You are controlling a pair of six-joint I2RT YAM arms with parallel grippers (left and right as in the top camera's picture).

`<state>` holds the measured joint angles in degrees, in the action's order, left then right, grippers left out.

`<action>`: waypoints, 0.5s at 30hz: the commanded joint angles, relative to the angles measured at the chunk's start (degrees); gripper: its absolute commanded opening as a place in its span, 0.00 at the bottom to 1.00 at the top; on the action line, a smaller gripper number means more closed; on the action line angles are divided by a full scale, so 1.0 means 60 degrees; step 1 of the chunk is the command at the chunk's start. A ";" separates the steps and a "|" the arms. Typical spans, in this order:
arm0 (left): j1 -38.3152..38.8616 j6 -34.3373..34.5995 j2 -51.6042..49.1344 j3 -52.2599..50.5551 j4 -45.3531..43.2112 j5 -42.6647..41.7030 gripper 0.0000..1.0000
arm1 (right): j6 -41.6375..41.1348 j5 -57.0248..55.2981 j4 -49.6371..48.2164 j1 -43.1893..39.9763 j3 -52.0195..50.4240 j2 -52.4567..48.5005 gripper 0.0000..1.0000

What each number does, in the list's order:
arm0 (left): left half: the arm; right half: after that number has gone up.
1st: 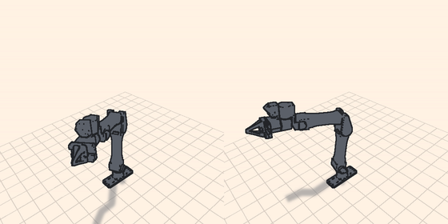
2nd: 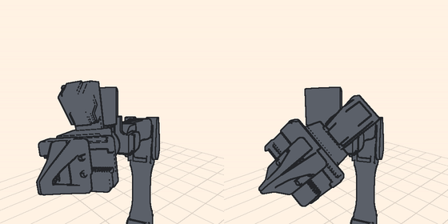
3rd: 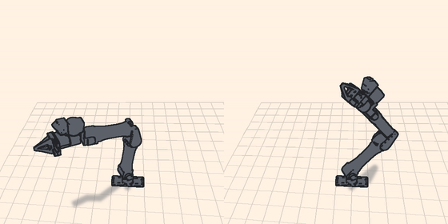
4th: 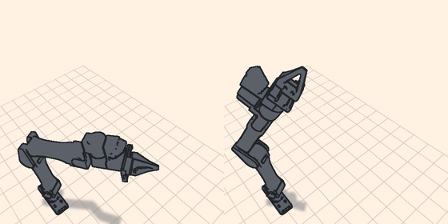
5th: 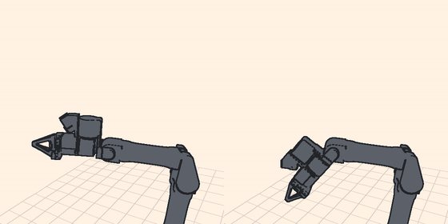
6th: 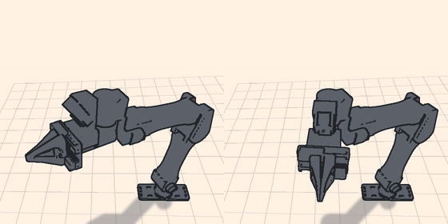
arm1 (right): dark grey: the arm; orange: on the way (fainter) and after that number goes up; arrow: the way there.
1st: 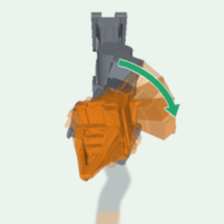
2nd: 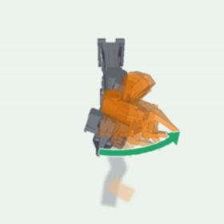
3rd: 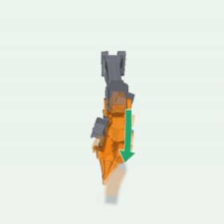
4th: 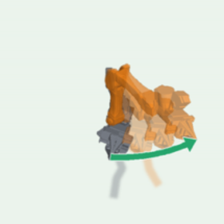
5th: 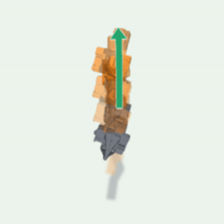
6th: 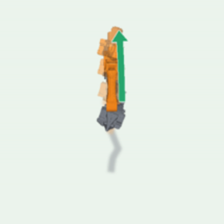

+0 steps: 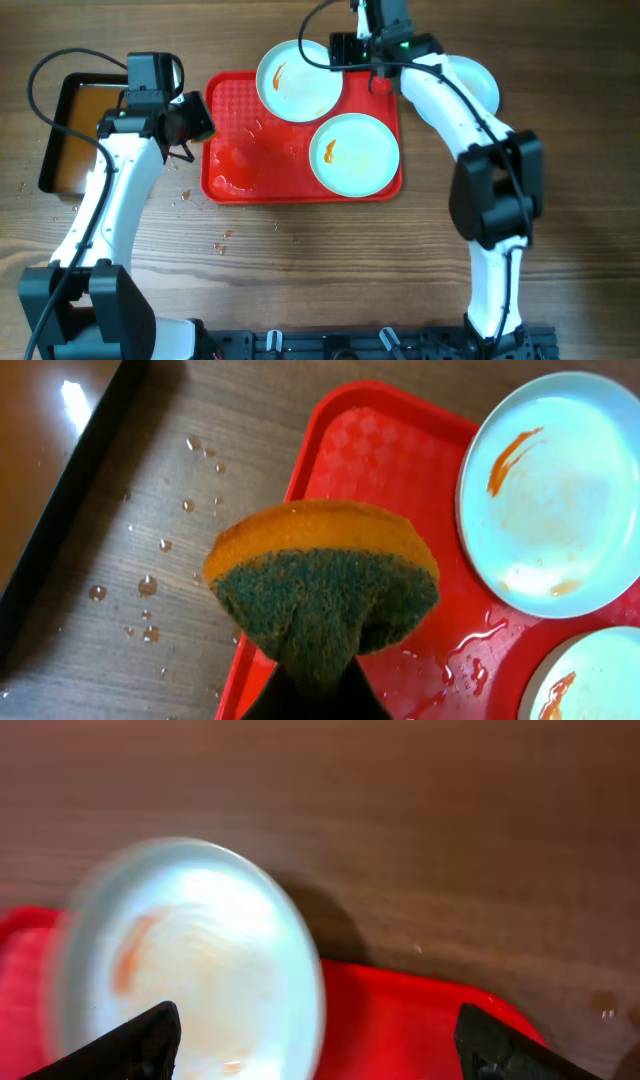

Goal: Clean dirty plates on tray and stack at the side
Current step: 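Move the right gripper back and grasp the rim of the left plate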

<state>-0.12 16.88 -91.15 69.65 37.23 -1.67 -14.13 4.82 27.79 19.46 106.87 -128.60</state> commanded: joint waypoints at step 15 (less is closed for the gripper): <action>-0.0018 0.0084 -0.0080 -0.0047 0.0047 -0.0146 0.04 | -0.2681 0.1213 0.0510 0.0302 0.0062 -0.1359 0.59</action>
<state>-0.12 16.91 -91.20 69.65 37.56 -1.67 -27.05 10.79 30.09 20.21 106.87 -135.24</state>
